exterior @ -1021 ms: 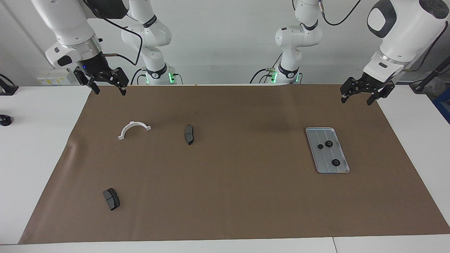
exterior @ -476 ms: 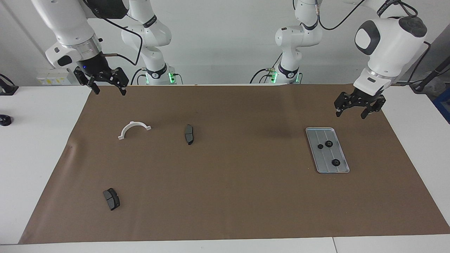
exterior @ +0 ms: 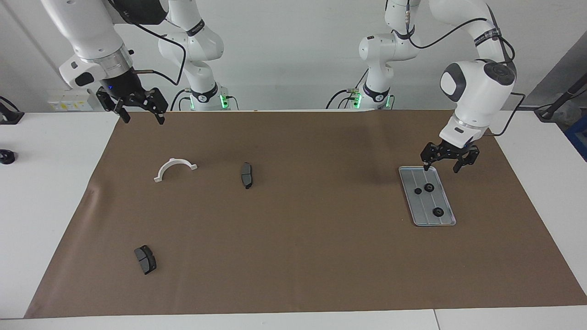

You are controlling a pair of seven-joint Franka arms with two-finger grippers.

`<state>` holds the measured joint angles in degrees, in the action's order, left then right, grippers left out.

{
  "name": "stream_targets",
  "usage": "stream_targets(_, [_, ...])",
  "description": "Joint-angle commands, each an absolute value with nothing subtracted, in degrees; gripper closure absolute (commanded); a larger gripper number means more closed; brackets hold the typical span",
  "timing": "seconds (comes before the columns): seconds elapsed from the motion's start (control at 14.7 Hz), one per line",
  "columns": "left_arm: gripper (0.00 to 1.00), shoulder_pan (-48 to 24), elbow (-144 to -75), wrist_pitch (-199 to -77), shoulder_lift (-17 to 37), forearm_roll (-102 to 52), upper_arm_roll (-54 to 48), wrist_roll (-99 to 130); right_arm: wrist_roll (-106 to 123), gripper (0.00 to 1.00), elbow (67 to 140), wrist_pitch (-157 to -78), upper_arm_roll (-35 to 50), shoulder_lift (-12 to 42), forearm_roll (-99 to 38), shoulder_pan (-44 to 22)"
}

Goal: Place bearing gear from tray to pile
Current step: 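Reach the left gripper over the silver tray toward a black ring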

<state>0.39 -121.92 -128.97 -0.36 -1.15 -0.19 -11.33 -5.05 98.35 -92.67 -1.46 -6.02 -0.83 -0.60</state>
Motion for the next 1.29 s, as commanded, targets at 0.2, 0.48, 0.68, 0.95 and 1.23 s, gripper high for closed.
stream_targets(0.2, [0.28,-0.35,-129.54,-141.13,0.44,-1.49,-0.18,-11.51,-5.36,0.0,98.0,-92.29,-1.05,-5.98,-0.79,-0.35])
stream_targets(0.48, [0.28,-1.05,-129.55,-145.44,4.82,-1.49,-0.18,-11.51,-5.36,0.0,98.0,-92.29,-1.05,-5.89,-0.79,-0.35])
stream_targets(0.68, [0.28,-1.32,-129.55,-148.09,7.55,-1.49,-0.18,-11.51,-5.36,0.0,97.91,-92.29,-1.05,-5.89,-0.79,-0.35])
stream_targets(0.95, [0.28,-1.32,-129.64,-148.62,8.52,-1.49,-0.18,-10.9,-5.36,0.0,98.0,-92.29,-1.05,-5.89,-0.79,-0.35])
stream_targets(1.23, [0.32,-1.32,-129.9,-148.62,8.79,-1.49,-0.18,-10.99,-5.36,0.0,98.0,-92.29,-1.05,-5.98,-0.79,-0.35])
